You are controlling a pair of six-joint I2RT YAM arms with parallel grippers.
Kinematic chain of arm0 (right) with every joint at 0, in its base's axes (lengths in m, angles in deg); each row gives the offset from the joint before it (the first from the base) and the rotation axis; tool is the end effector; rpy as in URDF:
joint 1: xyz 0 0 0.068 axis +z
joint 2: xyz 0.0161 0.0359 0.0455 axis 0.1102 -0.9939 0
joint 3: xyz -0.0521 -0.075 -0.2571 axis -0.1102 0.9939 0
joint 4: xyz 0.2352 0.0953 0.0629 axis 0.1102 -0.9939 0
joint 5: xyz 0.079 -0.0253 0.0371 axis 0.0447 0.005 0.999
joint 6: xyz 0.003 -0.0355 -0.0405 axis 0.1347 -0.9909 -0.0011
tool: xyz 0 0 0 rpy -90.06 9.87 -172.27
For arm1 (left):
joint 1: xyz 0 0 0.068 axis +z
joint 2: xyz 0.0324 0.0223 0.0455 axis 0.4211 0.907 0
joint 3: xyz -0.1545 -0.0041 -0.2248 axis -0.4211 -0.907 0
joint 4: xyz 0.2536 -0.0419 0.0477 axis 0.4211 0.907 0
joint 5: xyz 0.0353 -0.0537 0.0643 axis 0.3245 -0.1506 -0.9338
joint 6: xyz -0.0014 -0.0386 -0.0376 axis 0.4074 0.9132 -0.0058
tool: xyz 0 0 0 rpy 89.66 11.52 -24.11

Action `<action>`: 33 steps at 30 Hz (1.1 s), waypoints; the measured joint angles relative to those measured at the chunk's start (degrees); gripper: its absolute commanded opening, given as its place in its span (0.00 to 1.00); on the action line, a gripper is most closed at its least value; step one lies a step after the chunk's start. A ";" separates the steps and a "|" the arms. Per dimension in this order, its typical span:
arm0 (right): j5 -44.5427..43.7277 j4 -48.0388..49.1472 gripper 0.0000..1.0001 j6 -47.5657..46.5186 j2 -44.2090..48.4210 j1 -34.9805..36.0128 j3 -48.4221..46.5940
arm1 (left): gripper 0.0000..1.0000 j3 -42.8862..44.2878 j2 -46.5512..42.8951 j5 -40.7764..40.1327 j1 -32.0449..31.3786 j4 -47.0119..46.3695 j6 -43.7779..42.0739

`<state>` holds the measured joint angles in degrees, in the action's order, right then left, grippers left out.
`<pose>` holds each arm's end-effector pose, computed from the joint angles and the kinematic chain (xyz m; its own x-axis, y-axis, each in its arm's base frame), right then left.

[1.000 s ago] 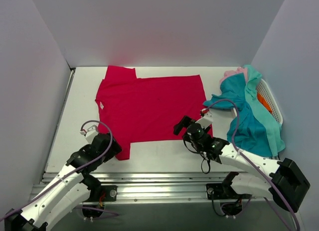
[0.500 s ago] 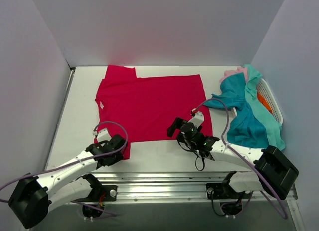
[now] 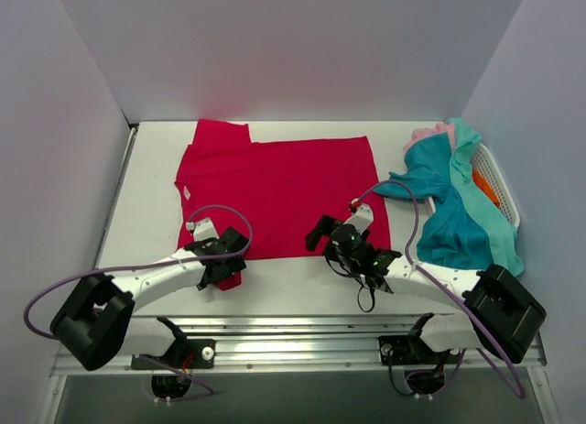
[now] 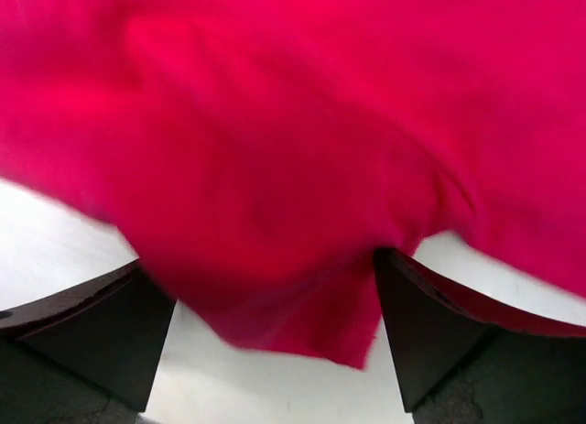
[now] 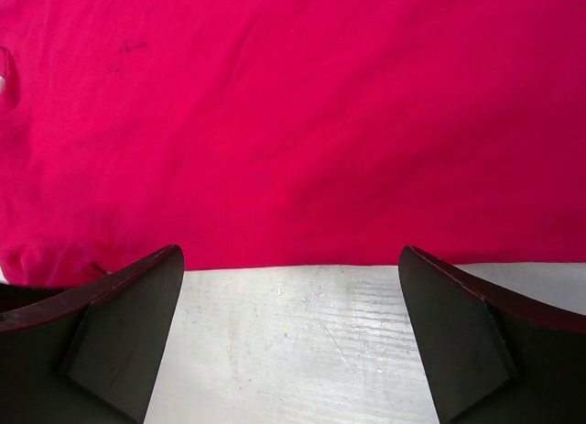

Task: Fold and stack the t-shirts
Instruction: Fold the tshirt

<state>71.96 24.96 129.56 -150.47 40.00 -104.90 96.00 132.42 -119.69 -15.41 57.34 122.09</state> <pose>0.1874 0.1816 0.1938 -0.5705 0.4960 -0.6546 -0.1005 0.7489 0.6550 0.1688 -0.1194 0.1587 -0.7119 -0.4152 -0.5664 -0.4680 0.8818 -0.0582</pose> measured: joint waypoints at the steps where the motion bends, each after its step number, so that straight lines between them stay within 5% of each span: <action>1: 0.00 0.00 0.99 -0.02 -0.13 -0.20 0.02 | 0.95 0.46 1.64 -0.04 1.01 -1.31 -1.29; 2: 0.02 -0.02 0.98 -0.04 -0.24 -0.24 0.02 | 0.85 1.20 2.99 -0.15 2.12 -2.36 -2.45; 3: 0.02 -0.04 0.97 -0.11 -0.33 -0.28 0.02 | 0.53 1.86 4.07 -0.02 3.39 -4.13 -3.54; 4: 0.02 -0.04 0.93 -0.20 -0.33 -0.31 0.02 | 0.38 2.16 4.74 -0.04 4.26 -5.75 -4.15; 7: -0.04 -0.02 0.82 -0.61 -0.28 -0.63 0.09 | 0.05 2.23 5.49 0.83 5.33 -9.33 -5.75; 13: -2.89 -3.19 0.81 0.07 4.13 -0.66 1.88 | 0.02 2.69 3.04 2.73 4.98 -7.87 -8.50; 20: -13.84 -15.17 1.00 7.30 16.50 -1.44 3.28 | 0.02 5.01 -7.61 2.91 4.79 -2.91 -12.37; 25: -16.87 -20.83 1.00 11.91 22.49 -6.60 6.88 | 0.02 5.09 -9.35 3.06 5.18 -1.77 -14.67; 33: -11.96 -19.26 0.96 12.92 18.67 -16.61 9.99 | 0.02 4.83 -9.40 5.75 9.05 -2.54 -19.04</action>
<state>60.01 5.71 142.48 -131.80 23.39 -94.92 100.83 123.02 -113.94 -6.36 54.80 103.05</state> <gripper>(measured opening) 0.967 0.069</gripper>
